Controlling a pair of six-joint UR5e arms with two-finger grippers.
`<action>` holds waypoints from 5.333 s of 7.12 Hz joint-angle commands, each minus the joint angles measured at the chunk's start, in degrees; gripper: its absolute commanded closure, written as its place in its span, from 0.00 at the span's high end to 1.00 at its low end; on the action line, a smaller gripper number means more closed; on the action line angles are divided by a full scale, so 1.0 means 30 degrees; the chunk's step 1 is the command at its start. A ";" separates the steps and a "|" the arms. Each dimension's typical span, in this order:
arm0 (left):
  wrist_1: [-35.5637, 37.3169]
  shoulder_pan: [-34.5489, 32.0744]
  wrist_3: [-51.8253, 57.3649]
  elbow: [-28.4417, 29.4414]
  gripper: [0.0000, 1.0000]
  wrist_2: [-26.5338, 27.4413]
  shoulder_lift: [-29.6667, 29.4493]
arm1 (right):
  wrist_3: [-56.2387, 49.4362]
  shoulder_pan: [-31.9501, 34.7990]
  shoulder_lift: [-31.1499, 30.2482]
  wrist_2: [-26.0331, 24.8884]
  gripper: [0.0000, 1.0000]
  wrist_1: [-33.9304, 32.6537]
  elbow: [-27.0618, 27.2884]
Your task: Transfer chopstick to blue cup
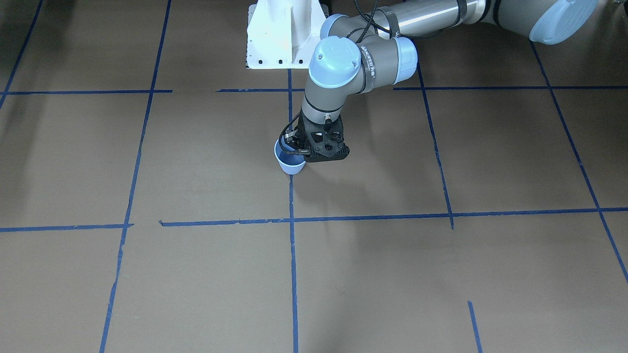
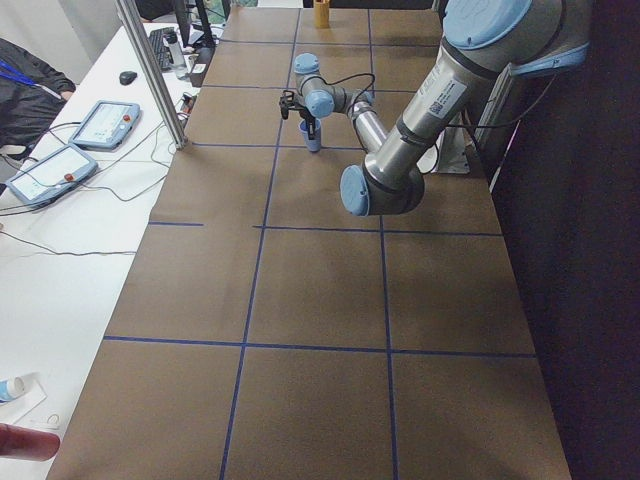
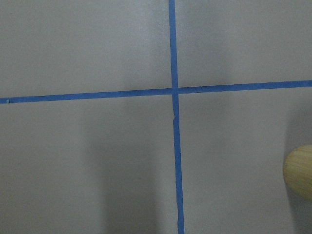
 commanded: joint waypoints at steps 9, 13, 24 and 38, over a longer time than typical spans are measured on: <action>0.8838 -0.5767 0.9877 -1.0395 1.00 -0.2687 0.5625 | -0.3709 0.1999 0.0144 -0.0088 1.00 0.0000 -0.1906; 0.8839 -0.5807 1.0156 -1.0397 1.00 -0.2687 0.6042 | -0.8314 0.3913 0.3298 -0.0146 1.00 0.0000 -0.7812; 0.8809 -0.5777 0.9805 -1.0807 1.00 -0.2717 0.6072 | -1.1962 0.4967 0.2578 -0.1700 0.60 0.0059 -1.0004; 0.8838 -0.5719 0.9805 -1.1452 1.00 -0.2717 0.6512 | -1.1669 0.5790 0.1904 -0.1817 0.30 0.0030 -0.8918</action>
